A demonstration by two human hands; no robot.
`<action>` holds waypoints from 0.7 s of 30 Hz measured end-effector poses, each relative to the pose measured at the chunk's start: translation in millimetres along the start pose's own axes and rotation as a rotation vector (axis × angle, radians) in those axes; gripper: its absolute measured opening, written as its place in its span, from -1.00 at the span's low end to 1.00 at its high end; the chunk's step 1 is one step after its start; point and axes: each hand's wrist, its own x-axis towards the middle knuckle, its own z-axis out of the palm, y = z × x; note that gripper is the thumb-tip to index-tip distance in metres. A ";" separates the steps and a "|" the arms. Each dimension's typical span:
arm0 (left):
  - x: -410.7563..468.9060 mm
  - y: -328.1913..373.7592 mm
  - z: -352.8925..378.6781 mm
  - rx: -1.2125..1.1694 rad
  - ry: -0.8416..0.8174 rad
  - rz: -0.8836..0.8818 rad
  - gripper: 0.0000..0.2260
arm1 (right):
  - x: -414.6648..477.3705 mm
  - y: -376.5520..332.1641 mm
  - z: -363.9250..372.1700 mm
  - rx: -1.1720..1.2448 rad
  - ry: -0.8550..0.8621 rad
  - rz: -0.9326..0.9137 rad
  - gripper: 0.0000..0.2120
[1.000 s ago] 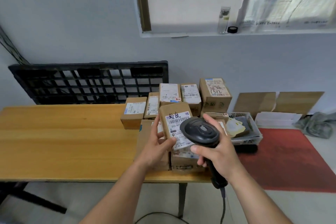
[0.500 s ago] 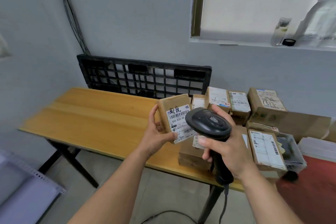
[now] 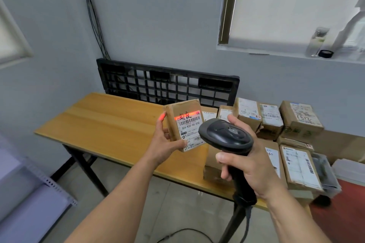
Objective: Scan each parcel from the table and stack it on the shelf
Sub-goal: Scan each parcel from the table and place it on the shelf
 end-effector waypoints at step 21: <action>-17.8 4.8 -21.6 0.003 0.104 0.027 -0.06 | 3.2 -9.0 16.5 -0.043 -0.062 -0.054 -0.13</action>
